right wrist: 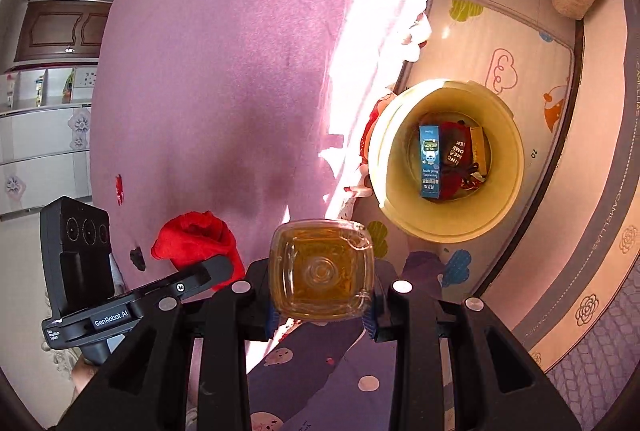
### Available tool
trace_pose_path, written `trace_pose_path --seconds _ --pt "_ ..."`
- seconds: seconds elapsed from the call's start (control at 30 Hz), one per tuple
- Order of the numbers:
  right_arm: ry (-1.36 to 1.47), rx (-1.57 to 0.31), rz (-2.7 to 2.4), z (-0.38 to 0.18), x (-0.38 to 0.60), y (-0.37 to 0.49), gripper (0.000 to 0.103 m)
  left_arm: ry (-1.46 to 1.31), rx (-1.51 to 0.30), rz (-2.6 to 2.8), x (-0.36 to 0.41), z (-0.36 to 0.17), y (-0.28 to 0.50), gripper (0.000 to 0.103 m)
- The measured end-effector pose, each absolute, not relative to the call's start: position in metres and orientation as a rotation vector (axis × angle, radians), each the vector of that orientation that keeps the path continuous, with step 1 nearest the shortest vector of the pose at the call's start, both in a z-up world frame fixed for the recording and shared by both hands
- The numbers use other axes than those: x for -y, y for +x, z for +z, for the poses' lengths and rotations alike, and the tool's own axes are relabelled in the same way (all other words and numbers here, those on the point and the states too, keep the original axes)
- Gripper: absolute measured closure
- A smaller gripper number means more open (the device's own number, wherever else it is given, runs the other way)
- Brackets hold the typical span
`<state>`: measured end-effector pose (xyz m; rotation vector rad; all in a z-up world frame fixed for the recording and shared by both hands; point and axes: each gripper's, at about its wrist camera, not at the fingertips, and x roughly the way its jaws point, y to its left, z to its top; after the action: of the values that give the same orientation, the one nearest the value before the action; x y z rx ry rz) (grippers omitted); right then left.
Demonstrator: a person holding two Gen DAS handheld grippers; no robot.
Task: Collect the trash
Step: 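Carry the amber bottle and red sock toward the yellow bucket, then open both tools over the yellow bucket to drop bottle and sock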
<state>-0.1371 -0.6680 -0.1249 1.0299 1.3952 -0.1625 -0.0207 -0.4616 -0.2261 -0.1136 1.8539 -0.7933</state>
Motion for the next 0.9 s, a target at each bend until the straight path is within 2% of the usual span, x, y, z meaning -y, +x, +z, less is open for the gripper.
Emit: trace_pose_path --seconds 0.07,0.13,0.17,0.23,0.3,0.6,0.9 --pt "1.053 -1.386 -0.186 -0.128 0.682 -0.149 0.072 -0.09 -1.867 -0.82 0.479 -0.23 -0.03 0.071" --pt "1.073 -1.371 -0.22 -0.13 0.699 -0.158 0.071 -0.069 -1.882 -0.851 0.499 -0.233 -0.038 0.058" --pt "1.091 -1.368 -0.246 -0.131 0.706 -0.163 0.064 -0.056 -1.889 -0.862 0.507 -0.234 -0.041 0.054" --pt "1.157 -1.342 -0.278 -0.135 0.72 -0.173 0.053 -0.027 -1.899 -0.867 0.521 -0.237 -0.046 0.039" --pt "1.181 -1.322 -0.304 -0.136 0.728 -0.18 0.053 0.004 -1.907 -0.86 0.527 -0.239 -0.05 0.034" --pt "1.208 -1.319 -0.306 -0.138 0.731 -0.182 0.053 0.033 -1.89 -0.845 0.521 -0.234 -0.048 0.033" --pt "1.145 -1.352 -0.211 -0.126 0.697 -0.133 0.053 -0.061 -1.824 -0.808 0.481 -0.214 -0.016 0.031"
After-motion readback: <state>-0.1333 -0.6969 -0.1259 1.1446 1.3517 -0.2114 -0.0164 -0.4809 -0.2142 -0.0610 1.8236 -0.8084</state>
